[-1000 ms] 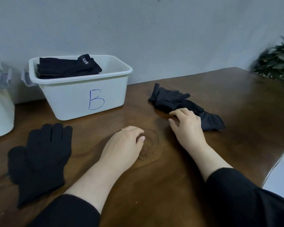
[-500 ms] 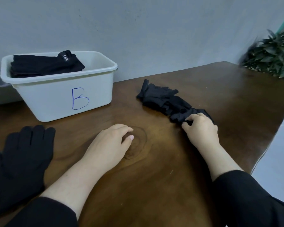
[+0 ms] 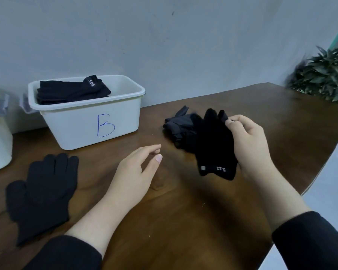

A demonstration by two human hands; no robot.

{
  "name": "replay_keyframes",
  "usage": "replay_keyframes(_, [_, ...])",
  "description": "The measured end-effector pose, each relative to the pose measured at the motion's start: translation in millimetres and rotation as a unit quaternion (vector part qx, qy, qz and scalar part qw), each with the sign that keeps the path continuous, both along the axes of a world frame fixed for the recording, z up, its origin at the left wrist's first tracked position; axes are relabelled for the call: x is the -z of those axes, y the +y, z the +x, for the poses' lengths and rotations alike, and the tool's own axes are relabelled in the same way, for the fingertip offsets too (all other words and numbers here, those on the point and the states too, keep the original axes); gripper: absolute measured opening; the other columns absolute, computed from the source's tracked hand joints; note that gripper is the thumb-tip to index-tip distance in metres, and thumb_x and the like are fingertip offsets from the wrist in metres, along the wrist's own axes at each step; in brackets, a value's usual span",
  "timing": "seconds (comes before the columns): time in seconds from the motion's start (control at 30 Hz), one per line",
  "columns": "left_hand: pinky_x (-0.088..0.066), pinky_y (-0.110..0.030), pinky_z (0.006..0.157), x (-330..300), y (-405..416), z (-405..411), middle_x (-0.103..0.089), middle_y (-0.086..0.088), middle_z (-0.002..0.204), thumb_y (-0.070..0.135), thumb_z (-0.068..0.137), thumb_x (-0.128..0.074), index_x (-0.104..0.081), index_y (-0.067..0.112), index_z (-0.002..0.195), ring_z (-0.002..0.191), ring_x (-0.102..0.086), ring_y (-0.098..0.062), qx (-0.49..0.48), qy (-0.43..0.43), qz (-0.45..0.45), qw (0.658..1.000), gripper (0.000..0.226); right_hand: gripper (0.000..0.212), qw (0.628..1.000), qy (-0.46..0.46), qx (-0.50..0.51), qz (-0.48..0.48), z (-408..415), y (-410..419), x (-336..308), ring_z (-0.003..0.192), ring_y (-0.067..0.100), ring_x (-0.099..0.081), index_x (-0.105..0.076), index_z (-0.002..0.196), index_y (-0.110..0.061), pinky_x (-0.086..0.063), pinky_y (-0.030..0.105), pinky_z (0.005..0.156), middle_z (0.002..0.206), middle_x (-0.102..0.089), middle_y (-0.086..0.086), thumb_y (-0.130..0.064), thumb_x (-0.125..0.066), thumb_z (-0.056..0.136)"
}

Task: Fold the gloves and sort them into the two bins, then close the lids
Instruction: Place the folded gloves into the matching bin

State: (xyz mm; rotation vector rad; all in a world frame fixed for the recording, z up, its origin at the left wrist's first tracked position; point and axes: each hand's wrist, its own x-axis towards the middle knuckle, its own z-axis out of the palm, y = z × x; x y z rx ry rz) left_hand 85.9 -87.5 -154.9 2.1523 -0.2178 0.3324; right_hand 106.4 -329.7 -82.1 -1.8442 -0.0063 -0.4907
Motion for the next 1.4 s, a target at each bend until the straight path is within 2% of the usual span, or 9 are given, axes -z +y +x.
replay_keyframes(0.13, [-0.045, -0.016, 0.102, -13, 4, -21, -0.062, 0.028, 0.126, 0.059, 0.087, -0.049, -0.052, 0.045, 0.137, 0.117, -0.055, 0.012, 0.034, 0.061, -0.192, 0.979, 0.052, 0.03, 0.971, 0.121, -0.16, 0.132, -11, 32, -19, 0.074, 0.015, -0.069, -0.074, 0.085, -0.021, -0.052, 0.03, 0.063, 0.08, -0.072, -0.002, -0.025, -0.05, 0.102])
replay_keyframes(0.23, [-0.047, -0.036, 0.105, -18, 12, -38, -0.071, 0.019, 0.116, 0.037, 0.096, -0.059, -0.05, 0.039, 0.141, 0.11, -0.065, 0.0, 0.05, 0.108, -0.32, 0.94, 0.047, 0.025, 0.943, 0.179, -0.217, 0.18, -12, 61, -16, 0.1, 0.025, -0.074, -0.074, 0.109, -0.014, -0.057, 0.044, 0.092, 0.105, -0.078, 0.007, -0.026, -0.053, 0.103])
replay_keyframes(0.47, [-0.052, -0.039, 0.098, -22, 51, -61, -0.072, 0.002, 0.119, 0.007, 0.097, -0.062, -0.046, 0.039, 0.143, 0.114, -0.065, -0.027, -0.029, 0.054, -0.394, 0.917, 0.058, 0.027, 0.885, 0.205, -0.376, 0.18, -10, 110, -15, 0.114, 0.031, -0.069, -0.069, 0.124, -0.011, -0.051, 0.048, 0.103, 0.121, -0.072, 0.013, -0.016, -0.062, 0.098])
replay_keyframes(0.6, [-0.055, -0.019, 0.085, -22, 63, -61, -0.063, 0.015, 0.12, 0.02, 0.098, -0.063, -0.046, 0.044, 0.141, 0.1, -0.065, 0.0, -0.143, -0.003, -0.289, 0.947, 0.052, 0.022, 0.969, 0.043, -0.225, -0.088, -12, 121, -27, 0.093, 0.007, -0.072, -0.074, 0.108, -0.028, -0.055, 0.033, 0.082, 0.099, -0.077, -0.01, -0.012, -0.064, 0.096])
replay_keyframes(0.7, [-0.053, -0.02, 0.083, -19, 71, -60, -0.059, 0.019, 0.116, 0.021, 0.1, -0.057, -0.05, 0.04, 0.134, 0.095, -0.061, 0.003, -0.197, -0.051, -0.229, 0.952, 0.039, 0.027, 0.952, -0.045, -0.123, -0.277, -13, 130, -36, 0.094, 0.009, -0.064, -0.067, 0.12, -0.032, -0.048, 0.027, 0.073, 0.1, -0.071, -0.015, -0.019, -0.061, 0.098])
replay_keyframes(0.8, [-0.045, -0.007, 0.079, -13, 76, -64, -0.056, 0.02, 0.116, 0.018, 0.101, -0.053, -0.052, 0.041, 0.125, 0.1, -0.056, 0.006, -0.199, -0.08, -0.16, 0.963, 0.033, 0.051, 0.908, 0.036, -0.191, -0.372, -16, 148, -14, 0.103, 0.01, -0.061, -0.054, 0.142, -0.029, -0.047, 0.025, 0.085, 0.114, -0.065, -0.014, -0.033, -0.069, 0.093])
replay_keyframes(1.07, [-0.04, -0.014, 0.096, 5, 75, -69, -0.057, 0.021, 0.117, 0.026, 0.103, -0.048, -0.064, 0.03, 0.123, 0.11, -0.05, 0.004, -0.092, -0.035, 0.098, 0.99, 0.026, 0.014, 0.895, -0.003, -0.238, -0.378, -17, 104, 63, 0.096, -0.001, -0.059, -0.073, 0.096, -0.027, -0.052, 0.026, 0.087, 0.099, -0.062, -0.021, -0.028, -0.06, 0.1])
replay_keyframes(1.2, [-0.026, -0.032, 0.113, 10, 61, -62, -0.043, 0.018, 0.148, 0.051, 0.104, -0.033, -0.052, 0.037, 0.142, 0.137, -0.034, -0.005, -0.001, 0.058, 0.288, 0.956, 0.045, 0.018, 0.898, 0.003, -0.267, -0.35, -11, 93, 79, 0.104, -0.004, -0.059, -0.078, 0.1, -0.025, -0.046, 0.014, 0.091, 0.106, -0.064, -0.023, -0.023, -0.06, 0.1])
replay_keyframes(1.4, [-0.017, -0.032, 0.119, 12, 61, -44, -0.047, 0.014, 0.149, 0.053, 0.104, -0.029, -0.057, 0.035, 0.138, 0.139, -0.036, -0.007, -0.065, 0.035, 0.314, 0.946, 0.048, 0.023, 0.904, -0.054, -0.27, -0.328, -9, 104, 85, 0.111, -0.007, -0.057, -0.076, 0.114, -0.02, -0.04, 0.006, 0.096, 0.113, -0.065, -0.021, -0.023, -0.058, 0.101])
